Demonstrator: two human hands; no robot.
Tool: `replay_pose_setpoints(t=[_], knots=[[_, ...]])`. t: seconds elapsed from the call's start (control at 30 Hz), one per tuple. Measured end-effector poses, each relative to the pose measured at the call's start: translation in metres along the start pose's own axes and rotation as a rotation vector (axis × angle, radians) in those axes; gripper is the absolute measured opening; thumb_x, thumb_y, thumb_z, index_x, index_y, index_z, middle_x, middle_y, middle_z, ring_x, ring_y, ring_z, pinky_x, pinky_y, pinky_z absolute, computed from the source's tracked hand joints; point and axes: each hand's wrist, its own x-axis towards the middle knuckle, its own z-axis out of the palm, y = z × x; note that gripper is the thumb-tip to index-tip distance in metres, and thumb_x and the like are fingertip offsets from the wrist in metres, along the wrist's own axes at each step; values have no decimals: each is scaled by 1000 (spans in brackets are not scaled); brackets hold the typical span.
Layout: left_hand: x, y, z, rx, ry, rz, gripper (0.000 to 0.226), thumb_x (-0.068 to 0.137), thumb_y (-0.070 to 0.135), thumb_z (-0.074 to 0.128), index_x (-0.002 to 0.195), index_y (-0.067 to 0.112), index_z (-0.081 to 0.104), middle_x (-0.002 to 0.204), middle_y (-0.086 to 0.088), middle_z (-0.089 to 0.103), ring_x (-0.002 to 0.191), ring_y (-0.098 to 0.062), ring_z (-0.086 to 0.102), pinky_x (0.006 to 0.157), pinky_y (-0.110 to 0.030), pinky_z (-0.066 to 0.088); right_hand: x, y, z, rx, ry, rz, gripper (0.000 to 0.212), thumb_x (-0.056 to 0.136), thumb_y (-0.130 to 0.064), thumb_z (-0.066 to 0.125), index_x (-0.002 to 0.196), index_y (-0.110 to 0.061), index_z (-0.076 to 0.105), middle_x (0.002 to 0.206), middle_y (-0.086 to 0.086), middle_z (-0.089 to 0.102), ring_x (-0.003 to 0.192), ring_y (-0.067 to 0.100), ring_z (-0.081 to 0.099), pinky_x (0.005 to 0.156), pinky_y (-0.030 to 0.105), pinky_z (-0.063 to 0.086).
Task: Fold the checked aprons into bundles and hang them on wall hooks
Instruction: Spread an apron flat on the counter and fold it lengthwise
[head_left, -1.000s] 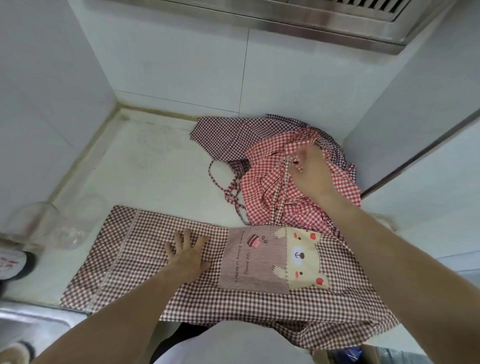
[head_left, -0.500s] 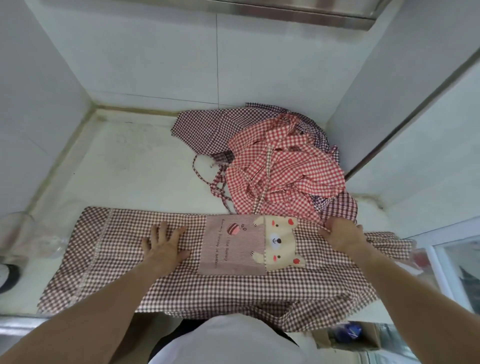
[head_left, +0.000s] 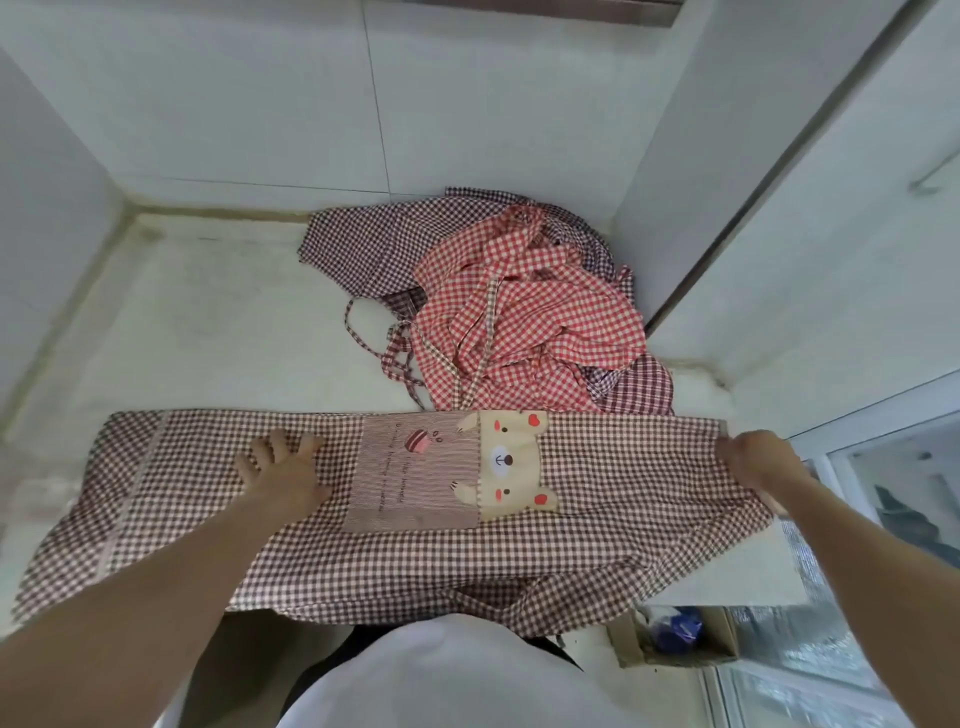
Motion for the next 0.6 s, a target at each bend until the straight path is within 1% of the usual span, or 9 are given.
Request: replay_pose_setpoints(t=[0.1,0.17,0.2,0.27,0.37,0.43,0.5,0.53,0.6], knots=[[1,10,0,29,-7,-46,80,90,30,63,151,23,11,160,-27,-1,149,-44,-5,118,-63,-1,-4,6,-7,276,64,-118,69,101,-50,38,91,14,63,95,30,67,89,42,62,72,40,46],[1,13,0,33,-2,-61,79,91,28,61,152,24,9,160,-27,-1,149,-43,-6,119,-62,1,-13,11,-15,502,58,-155,70,96,-58,48,91,9,65,98,28,69,92,40,64,80,43,49],[0,13,0,30,5,-68,78,92,30,62,151,26,12,160,-27,0,149,-42,-4,119,-61,4,-16,16,-16,585,11,-169,80,84,-74,51,91,4,67,98,24,70,92,38,65,84,44,51],[-4,11,-2,30,23,-88,74,91,38,64,148,31,17,158,-25,8,147,-42,7,118,-58,13,-19,27,-17,497,-111,-212,107,53,-97,50,101,-4,69,103,18,72,96,36,67,89,44,52],[-12,12,-6,61,55,-120,72,90,46,64,148,36,22,149,-22,28,139,-38,29,114,-53,28,-23,45,-9,78,-391,-363,111,54,-94,58,135,-17,54,130,9,64,116,29,63,99,44,53],[-17,18,-3,52,60,-142,72,93,44,61,151,38,20,148,-22,30,137,-37,32,112,-51,30,-32,49,-6,-157,-511,-379,112,56,-84,69,142,-16,46,140,9,57,125,27,57,107,39,46],[-19,24,1,-12,41,-174,72,95,36,58,154,40,16,151,-22,24,138,-38,28,113,-53,29,-35,53,-6,-218,-541,-343,85,75,-60,72,141,-12,46,142,9,53,130,28,51,110,35,38],[-19,27,3,-58,20,-191,73,96,31,57,154,41,14,153,-22,19,140,-39,23,114,-55,26,-35,54,-8,-192,-549,-338,76,78,-58,71,135,-13,51,138,9,56,127,28,53,109,34,38],[-20,29,3,-136,-21,-207,78,95,22,55,155,42,9,157,-21,8,143,-40,12,115,-59,22,-24,61,-10,-95,-525,-324,81,64,-72,72,120,-14,60,125,5,61,116,27,57,105,36,41]])
